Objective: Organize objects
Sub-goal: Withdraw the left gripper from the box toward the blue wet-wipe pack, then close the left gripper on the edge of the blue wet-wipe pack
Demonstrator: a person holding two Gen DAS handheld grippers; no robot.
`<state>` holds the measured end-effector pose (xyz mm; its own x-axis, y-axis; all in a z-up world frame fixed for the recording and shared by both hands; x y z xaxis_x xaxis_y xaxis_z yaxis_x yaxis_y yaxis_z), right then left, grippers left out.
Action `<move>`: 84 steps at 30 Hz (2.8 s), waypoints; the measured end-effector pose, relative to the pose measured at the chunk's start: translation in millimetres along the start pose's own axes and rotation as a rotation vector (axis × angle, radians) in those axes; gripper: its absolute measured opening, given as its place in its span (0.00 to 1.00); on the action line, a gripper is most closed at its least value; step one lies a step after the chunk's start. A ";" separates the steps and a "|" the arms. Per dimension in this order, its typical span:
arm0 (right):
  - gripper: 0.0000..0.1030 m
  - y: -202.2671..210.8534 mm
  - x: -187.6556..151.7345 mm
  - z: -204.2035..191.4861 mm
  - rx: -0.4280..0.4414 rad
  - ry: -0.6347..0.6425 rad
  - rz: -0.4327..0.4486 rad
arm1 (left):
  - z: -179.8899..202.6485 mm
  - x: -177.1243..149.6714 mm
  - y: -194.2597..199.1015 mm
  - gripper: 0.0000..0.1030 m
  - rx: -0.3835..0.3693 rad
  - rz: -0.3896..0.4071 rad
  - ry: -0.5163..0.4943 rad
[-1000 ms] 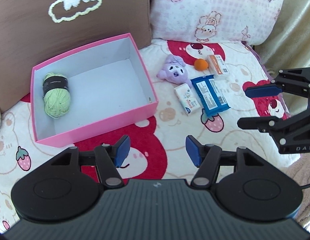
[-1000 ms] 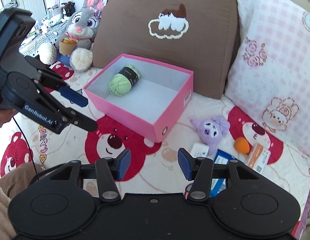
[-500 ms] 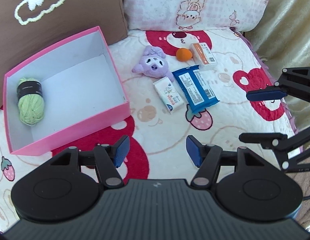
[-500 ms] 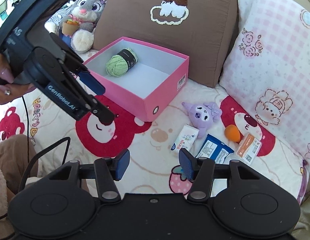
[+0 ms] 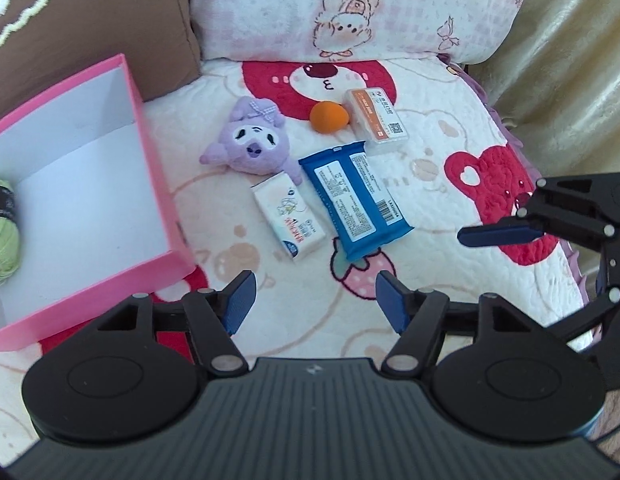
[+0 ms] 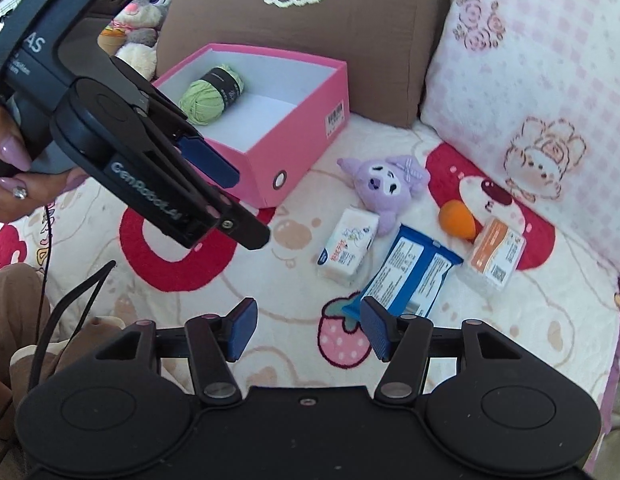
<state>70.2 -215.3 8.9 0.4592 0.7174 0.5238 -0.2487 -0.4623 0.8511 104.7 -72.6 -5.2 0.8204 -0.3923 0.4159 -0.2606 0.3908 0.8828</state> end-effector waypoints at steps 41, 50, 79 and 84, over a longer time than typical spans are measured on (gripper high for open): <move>0.71 -117.1 -42.7 84.0 0.011 -0.157 0.003 | 14.6 0.5 -124.7 0.46 -0.129 0.017 0.136; 0.49 -115.1 -40.6 68.6 0.076 -0.151 -0.002 | 3.7 -7.4 -122.9 0.42 -0.154 0.011 0.202; 0.54 -115.9 -41.1 134.1 0.065 -0.420 0.099 | -15.6 -30.8 -134.8 0.24 -0.163 -0.020 0.344; 0.44 -100.2 -38.1 126.4 0.130 -0.373 0.104 | -12.1 -30.8 -132.1 0.17 -0.154 -0.017 0.327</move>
<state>185.4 -262.1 -100.6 0.7209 0.4361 0.5386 -0.2114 -0.6017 0.7702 120.0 -102.0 -137.3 0.9498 -0.1223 0.2878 -0.1866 0.5169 0.8354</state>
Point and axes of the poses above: each gripper's, at about its wrist camera, not at the fingertips, and y roughly against the way its jaws point, z to its right, x to its top, the point moved 3 cm from there along -y, roughly the way its jaws point, and after that the axes turned 1 degree about -z, right-handed, at the moved point
